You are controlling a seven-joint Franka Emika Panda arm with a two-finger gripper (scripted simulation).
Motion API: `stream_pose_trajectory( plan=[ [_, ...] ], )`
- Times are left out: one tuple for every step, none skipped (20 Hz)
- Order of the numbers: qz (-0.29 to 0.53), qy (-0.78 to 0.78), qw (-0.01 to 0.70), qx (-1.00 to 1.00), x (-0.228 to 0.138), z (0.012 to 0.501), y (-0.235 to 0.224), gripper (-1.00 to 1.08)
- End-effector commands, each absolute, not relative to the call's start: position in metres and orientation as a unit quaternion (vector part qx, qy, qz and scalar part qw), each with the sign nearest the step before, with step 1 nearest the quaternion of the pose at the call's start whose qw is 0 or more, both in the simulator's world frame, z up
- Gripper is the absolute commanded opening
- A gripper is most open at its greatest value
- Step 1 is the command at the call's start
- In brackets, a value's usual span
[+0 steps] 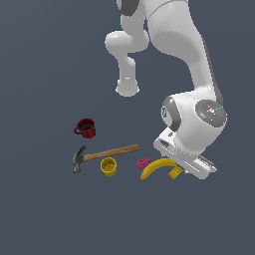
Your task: Pick up a designated object from a clutter of objects.
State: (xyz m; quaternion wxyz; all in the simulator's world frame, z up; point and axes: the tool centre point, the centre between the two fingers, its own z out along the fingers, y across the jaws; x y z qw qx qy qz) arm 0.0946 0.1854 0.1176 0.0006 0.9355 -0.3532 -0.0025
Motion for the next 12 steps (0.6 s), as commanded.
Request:
stream_pose_trajectory(
  plan=[
    [-0.002,-0.374,0.000,0.927,0.096,0.105,0.194,1.00],
    [-0.001,-0.381,0.000,0.925,0.097,0.101,0.197,1.00],
    [-0.001,-0.387,0.000,0.922,0.097,0.097,0.200,1.00],
    [-0.001,-0.393,0.000,0.919,0.097,0.094,0.202,1.00],
    [-0.001,-0.399,0.000,0.917,0.097,0.090,0.204,1.00],
    [-0.001,-0.404,0.000,0.915,0.098,0.087,0.207,1.00],
    [-0.001,-0.408,0.000,0.913,0.098,0.084,0.208,1.00],
    [0.000,-0.412,0.000,0.911,0.098,0.082,0.210,1.00],
    [0.000,-0.415,0.000,0.910,0.098,0.079,0.212,1.00],
    [0.000,-0.418,0.000,0.908,0.098,0.077,0.213,1.00],
    [0.000,-0.421,0.000,0.907,0.098,0.076,0.214,1.00],
    [0.000,-0.423,0.000,0.906,0.098,0.074,0.215,1.00]
  ],
)
